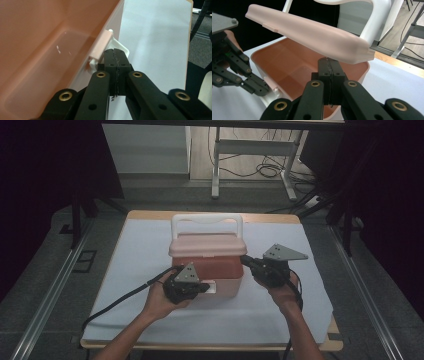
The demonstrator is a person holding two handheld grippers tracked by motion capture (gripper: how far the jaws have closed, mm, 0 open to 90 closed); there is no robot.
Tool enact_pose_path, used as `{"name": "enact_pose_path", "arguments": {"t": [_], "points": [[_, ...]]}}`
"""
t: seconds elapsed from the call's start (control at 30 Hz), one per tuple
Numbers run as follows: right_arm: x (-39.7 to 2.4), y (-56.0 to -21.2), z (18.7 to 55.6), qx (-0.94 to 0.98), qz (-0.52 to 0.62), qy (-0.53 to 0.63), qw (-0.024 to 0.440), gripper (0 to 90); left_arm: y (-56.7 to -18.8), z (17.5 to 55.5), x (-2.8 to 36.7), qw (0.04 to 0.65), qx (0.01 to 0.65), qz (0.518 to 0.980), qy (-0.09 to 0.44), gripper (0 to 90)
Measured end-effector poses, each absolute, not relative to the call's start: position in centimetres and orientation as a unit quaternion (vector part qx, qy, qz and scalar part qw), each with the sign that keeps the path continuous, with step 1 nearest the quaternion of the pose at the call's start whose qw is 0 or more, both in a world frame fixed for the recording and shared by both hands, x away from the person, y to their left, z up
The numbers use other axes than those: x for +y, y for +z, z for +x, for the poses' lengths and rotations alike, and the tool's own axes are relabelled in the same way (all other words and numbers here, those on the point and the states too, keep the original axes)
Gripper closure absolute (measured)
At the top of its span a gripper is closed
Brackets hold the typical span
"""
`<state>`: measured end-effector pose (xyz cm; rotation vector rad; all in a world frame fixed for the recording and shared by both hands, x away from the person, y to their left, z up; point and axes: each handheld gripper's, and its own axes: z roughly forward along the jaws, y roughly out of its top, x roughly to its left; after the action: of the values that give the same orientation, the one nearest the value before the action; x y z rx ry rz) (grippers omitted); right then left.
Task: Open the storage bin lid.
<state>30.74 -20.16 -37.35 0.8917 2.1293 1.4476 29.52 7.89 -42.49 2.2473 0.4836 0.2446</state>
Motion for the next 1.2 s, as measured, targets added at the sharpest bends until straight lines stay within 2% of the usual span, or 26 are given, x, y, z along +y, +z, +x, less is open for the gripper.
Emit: {"name": "enact_pose_path", "arguments": {"t": [1.2], "points": [[-19.6, -34.3, 35.1, 0.771, 0.332, 0.504, 0.202, 89.9, -42.4, 29.6, 7.9, 0.401, 0.187, 0.892, 0.094, 90.0]]}}
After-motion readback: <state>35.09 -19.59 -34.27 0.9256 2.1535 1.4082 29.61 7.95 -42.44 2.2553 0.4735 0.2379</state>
